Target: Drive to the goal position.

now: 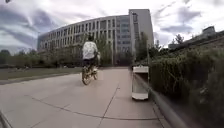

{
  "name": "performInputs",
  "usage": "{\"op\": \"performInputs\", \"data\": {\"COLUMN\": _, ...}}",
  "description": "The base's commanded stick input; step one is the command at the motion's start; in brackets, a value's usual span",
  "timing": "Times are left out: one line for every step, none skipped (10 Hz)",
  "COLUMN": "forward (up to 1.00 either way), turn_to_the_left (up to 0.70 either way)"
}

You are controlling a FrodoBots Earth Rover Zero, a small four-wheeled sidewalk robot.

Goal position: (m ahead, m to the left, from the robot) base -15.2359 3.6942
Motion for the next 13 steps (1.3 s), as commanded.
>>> {"op": "performInputs", "data": {"forward": 0.0, "turn_to_the_left": 0.51}}
{"op": "performInputs", "data": {"forward": 0.0, "turn_to_the_left": 0.7}}
{"op": "performInputs", "data": {"forward": 0.0, "turn_to_the_left": 0.7}}
{"op": "performInputs", "data": {"forward": 0.0, "turn_to_the_left": 0.7}}
{"op": "performInputs", "data": {"forward": 0.0, "turn_to_the_left": 0.7}}
{"op": "performInputs", "data": {"forward": 0.0, "turn_to_the_left": 0.7}}
{"op": "performInputs", "data": {"forward": 0.0, "turn_to_the_left": 0.7}}
{"op": "performInputs", "data": {"forward": 0.0, "turn_to_the_left": 0.7}}
{"op": "performInputs", "data": {"forward": 0.0, "turn_to_the_left": 0.7}}
{"op": "performInputs", "data": {"forward": 0.0, "turn_to_the_left": 0.7}}
{"op": "performInputs", "data": {"forward": 0.0, "turn_to_the_left": 0.7}}
{"op": "performInputs", "data": {"forward": 0.0, "turn_to_the_left": 0.7}}
{"op": "performInputs", "data": {"forward": 0.0, "turn_to_the_left": 0.7}}
